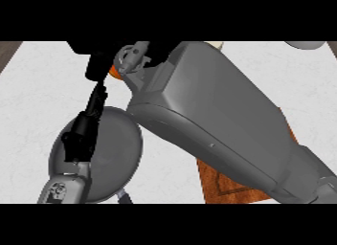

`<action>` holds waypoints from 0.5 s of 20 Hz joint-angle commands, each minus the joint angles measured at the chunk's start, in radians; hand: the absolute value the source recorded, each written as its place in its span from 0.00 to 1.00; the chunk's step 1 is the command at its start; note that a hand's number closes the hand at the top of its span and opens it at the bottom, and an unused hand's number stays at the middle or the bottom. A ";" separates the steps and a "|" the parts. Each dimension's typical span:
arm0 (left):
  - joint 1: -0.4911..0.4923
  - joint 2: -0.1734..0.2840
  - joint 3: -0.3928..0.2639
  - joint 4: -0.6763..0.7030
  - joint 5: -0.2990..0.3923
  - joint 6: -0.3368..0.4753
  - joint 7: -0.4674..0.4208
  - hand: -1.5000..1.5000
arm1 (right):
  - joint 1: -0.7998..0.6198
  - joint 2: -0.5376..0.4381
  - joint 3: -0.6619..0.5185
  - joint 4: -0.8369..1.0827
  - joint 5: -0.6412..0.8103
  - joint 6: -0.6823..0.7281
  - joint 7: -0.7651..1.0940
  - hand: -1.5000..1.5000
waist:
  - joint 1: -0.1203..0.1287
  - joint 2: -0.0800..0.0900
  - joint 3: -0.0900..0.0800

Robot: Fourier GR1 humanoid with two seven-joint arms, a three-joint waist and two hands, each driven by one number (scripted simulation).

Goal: Pick the squash from the cutting board and place it in the tiered basket

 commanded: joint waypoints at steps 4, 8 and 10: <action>-0.019 -0.011 -0.013 0.013 -0.021 0.017 0.007 0.50 | -0.114 0.016 -0.079 0.244 0.054 -0.093 0.095 1.00 | -0.011 0.008 0.001; 0.002 -0.001 -0.004 -0.033 -0.001 0.002 0.033 0.50 | -0.156 0.014 -0.113 0.382 0.122 -0.111 0.020 1.00 | -0.007 0.008 0.001; -0.012 -0.014 0.001 -0.002 -0.017 0.029 0.009 0.50 | -0.165 0.016 -0.095 0.396 0.121 -0.091 0.002 1.00 | -0.017 0.006 0.001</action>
